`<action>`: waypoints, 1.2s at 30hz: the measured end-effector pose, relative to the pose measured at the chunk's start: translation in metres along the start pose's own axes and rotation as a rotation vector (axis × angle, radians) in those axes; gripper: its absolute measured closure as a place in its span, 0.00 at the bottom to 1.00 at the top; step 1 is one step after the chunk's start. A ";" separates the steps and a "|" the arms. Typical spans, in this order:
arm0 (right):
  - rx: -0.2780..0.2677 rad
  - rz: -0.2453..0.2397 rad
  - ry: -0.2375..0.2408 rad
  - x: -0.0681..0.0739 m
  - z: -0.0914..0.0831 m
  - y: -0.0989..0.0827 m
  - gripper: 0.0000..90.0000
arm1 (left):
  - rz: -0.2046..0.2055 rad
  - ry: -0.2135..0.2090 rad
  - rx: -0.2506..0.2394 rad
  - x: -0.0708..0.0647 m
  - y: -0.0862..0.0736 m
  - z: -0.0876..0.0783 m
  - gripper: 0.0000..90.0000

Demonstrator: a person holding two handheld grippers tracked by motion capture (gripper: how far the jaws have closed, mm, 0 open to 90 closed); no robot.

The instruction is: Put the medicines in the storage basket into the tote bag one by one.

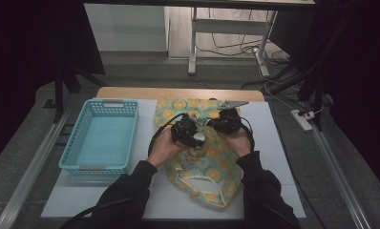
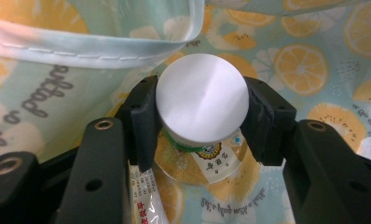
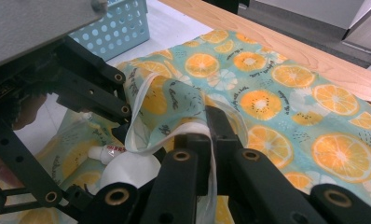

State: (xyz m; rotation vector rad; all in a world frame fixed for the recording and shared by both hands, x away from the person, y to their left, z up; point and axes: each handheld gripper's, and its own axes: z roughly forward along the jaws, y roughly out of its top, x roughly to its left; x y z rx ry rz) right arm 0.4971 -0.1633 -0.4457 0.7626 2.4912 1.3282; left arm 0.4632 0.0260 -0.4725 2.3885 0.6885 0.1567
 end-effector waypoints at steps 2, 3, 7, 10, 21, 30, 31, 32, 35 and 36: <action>0.000 0.000 0.000 0.000 0.000 0.000 0.99 | -0.005 0.004 -0.012 0.000 0.000 -0.001 0.52; 0.000 0.000 -0.001 0.000 0.000 0.000 0.99 | -0.009 0.003 -0.019 0.001 0.000 -0.003 0.49; -0.001 0.000 0.001 0.000 0.000 0.000 0.99 | -0.028 -0.009 -0.042 0.001 0.001 -0.010 0.43; -0.001 -0.003 0.002 0.000 -0.001 0.000 0.99 | -0.035 -0.019 -0.054 0.000 0.001 -0.016 0.36; -0.005 -0.002 0.003 0.000 -0.002 0.001 0.99 | -0.046 -0.068 -0.096 -0.004 -0.009 -0.033 0.18; -0.002 -0.008 0.004 0.002 -0.001 0.001 0.99 | -0.057 -0.078 -0.124 -0.014 -0.022 -0.046 0.07; -0.002 -0.007 0.004 0.002 -0.001 0.001 0.99 | -0.058 -0.080 -0.130 -0.014 -0.023 -0.048 0.06; -0.001 -0.008 0.005 0.002 -0.001 0.001 0.99 | -0.060 -0.084 -0.137 -0.015 -0.025 -0.049 0.05; 0.001 -0.009 0.003 0.003 -0.001 0.002 0.99 | -0.066 -0.107 -0.154 -0.018 -0.030 -0.051 0.02; 0.001 -0.010 0.003 0.003 -0.001 0.002 0.99 | -0.064 -0.113 -0.158 -0.019 -0.031 -0.052 0.01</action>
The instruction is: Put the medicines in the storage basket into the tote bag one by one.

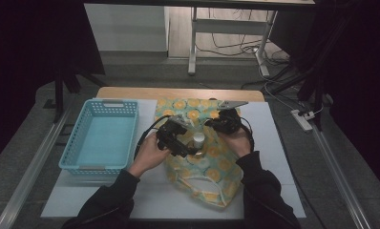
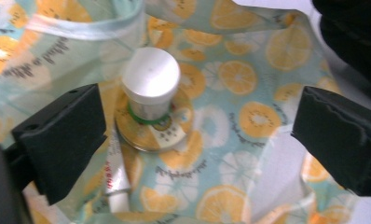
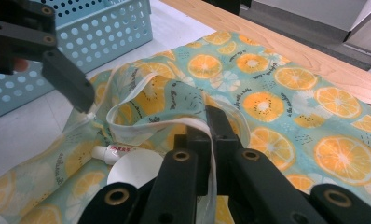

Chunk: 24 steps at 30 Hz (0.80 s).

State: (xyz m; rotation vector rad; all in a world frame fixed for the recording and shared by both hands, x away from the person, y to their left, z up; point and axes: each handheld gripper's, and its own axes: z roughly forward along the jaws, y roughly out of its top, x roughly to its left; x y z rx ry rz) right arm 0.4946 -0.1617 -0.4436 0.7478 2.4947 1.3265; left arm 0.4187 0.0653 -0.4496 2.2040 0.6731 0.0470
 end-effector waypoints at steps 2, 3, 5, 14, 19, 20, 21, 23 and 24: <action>0.000 -0.001 0.000 0.000 0.000 0.000 0.99 | 0.009 -0.006 0.003 -0.002 -0.003 -0.001 0.00; 0.000 -0.002 0.000 0.000 0.000 0.000 0.99 | 0.016 -0.006 0.002 -0.004 -0.004 -0.001 0.00; 0.000 -0.002 0.000 0.000 0.000 0.000 0.99 | 0.025 -0.010 -0.005 -0.006 -0.007 -0.002 0.00; -0.002 -0.004 0.003 0.002 0.000 0.000 0.99 | 0.037 -0.034 -0.010 -0.016 -0.015 -0.004 0.00; -0.002 -0.003 0.003 0.002 0.000 0.000 0.99 | 0.046 -0.002 -0.043 -0.022 -0.023 -0.004 0.01; -0.002 -0.003 0.002 0.002 0.000 0.000 0.99 | 0.040 -0.004 -0.047 -0.023 -0.025 -0.004 0.01; -0.001 -0.003 0.003 0.002 0.000 0.000 0.99 | 0.037 -0.005 -0.047 -0.024 -0.027 -0.004 0.01; -0.002 -0.003 0.002 0.002 0.000 0.000 0.99 | 0.033 -0.011 -0.041 -0.025 -0.030 -0.002 0.01; -0.002 -0.003 0.003 0.002 0.000 0.000 0.99 | 0.031 -0.012 -0.030 -0.026 -0.032 -0.001 0.01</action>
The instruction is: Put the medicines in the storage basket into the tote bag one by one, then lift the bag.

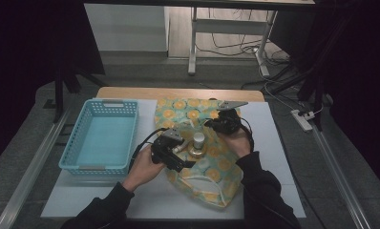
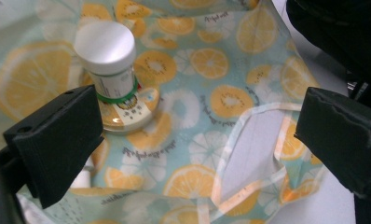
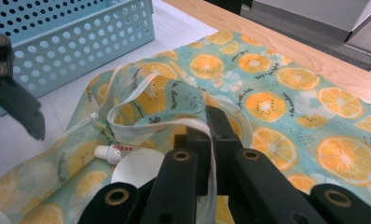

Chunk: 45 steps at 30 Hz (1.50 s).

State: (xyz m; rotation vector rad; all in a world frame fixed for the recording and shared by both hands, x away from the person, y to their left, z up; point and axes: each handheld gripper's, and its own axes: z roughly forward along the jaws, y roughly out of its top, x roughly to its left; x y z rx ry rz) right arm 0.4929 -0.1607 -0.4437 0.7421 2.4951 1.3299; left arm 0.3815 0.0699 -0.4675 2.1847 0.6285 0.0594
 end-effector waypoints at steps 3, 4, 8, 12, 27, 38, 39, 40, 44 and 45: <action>0.002 0.000 0.002 0.000 0.000 0.000 0.99 | -0.006 0.002 0.026 -0.003 -0.004 0.005 0.01; 0.002 0.000 0.002 0.000 0.000 0.000 0.99 | -0.010 -0.003 0.032 -0.004 -0.005 0.006 0.02; 0.002 -0.002 0.003 0.001 0.000 0.000 0.99 | -0.004 -0.003 0.055 -0.008 -0.009 0.012 0.03; 0.005 -0.002 0.002 0.001 0.000 -0.001 0.99 | -0.004 -0.006 0.068 -0.012 -0.012 0.020 0.03; 0.009 -0.009 0.003 0.002 0.001 0.000 0.99 | 0.050 -0.007 0.119 -0.019 -0.016 0.048 0.00; 0.013 -0.010 0.007 0.003 0.003 -0.001 0.99 | 0.064 0.009 0.168 -0.015 -0.021 0.073 0.00; 0.013 -0.011 0.007 0.003 0.003 -0.001 0.99 | 0.066 0.008 0.172 -0.015 -0.021 0.075 0.00; 0.014 -0.011 0.007 0.003 0.003 -0.001 0.99 | 0.069 0.010 0.178 -0.015 -0.022 0.076 0.00; 0.015 -0.011 0.008 0.003 0.003 -0.001 0.99 | 0.123 0.054 0.215 -0.017 -0.023 0.082 0.02; 0.015 -0.012 0.008 0.004 0.003 -0.001 0.99 | 0.135 0.057 0.219 -0.018 -0.023 0.083 0.03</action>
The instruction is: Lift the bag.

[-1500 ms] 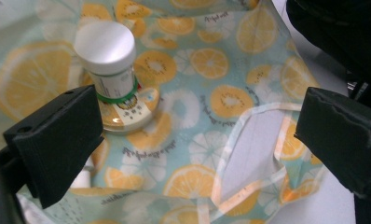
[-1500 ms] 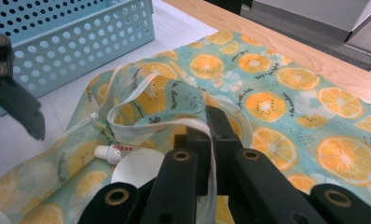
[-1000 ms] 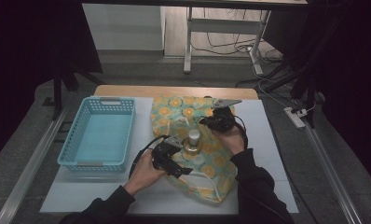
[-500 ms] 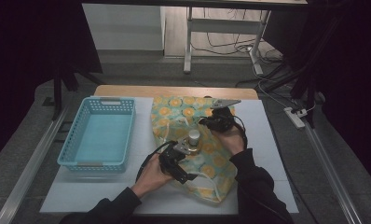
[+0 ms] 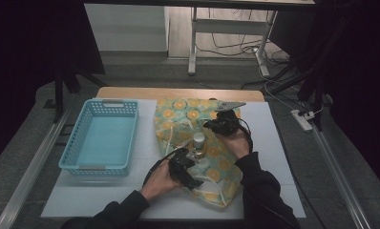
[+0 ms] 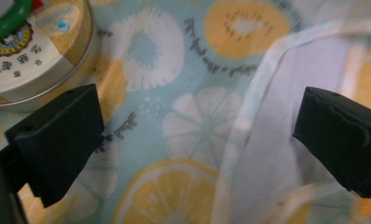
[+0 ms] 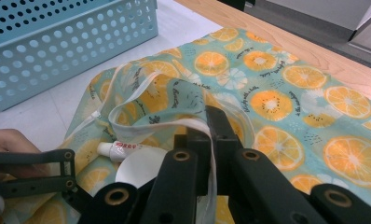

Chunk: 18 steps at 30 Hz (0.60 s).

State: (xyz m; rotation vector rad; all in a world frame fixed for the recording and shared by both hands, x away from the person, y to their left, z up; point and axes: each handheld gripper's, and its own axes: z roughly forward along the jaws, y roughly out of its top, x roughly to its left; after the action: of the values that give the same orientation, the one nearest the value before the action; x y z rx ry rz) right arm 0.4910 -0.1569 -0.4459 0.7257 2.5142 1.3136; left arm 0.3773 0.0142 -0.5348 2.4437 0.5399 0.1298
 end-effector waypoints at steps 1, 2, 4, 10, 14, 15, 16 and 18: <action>-0.001 0.000 0.000 0.000 0.000 0.000 0.99 | 0.001 0.000 0.002 0.000 0.000 -0.001 0.04; -0.003 0.000 0.001 0.000 0.000 0.000 0.99 | 0.005 -0.003 0.000 0.000 0.001 -0.002 0.07; -0.003 0.000 0.001 0.000 0.000 0.000 0.99 | 0.022 -0.018 -0.012 0.000 0.000 -0.005 0.18; -0.005 0.002 0.000 0.000 -0.001 0.000 0.99 | -0.010 -0.008 -0.030 0.008 -0.004 -0.010 0.57; -0.003 0.003 0.001 0.000 0.000 0.000 0.99 | -0.022 -0.015 -0.014 0.008 -0.001 -0.011 0.77; -0.003 0.003 0.001 0.000 0.000 0.000 0.99 | -0.023 -0.022 -0.015 0.008 -0.001 -0.011 0.83; -0.001 0.003 0.001 0.000 0.000 0.000 0.99 | -0.025 -0.041 -0.018 0.008 -0.001 -0.011 0.88; -0.002 0.004 0.002 0.000 0.000 0.000 0.99 | -0.054 -0.055 -0.019 0.009 -0.001 -0.011 0.98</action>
State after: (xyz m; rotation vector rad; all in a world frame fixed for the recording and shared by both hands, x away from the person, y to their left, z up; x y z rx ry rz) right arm 0.4908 -0.1563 -0.4458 0.7289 2.5142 1.3189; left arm 0.3824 0.0247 -0.5271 2.4042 0.5773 0.0455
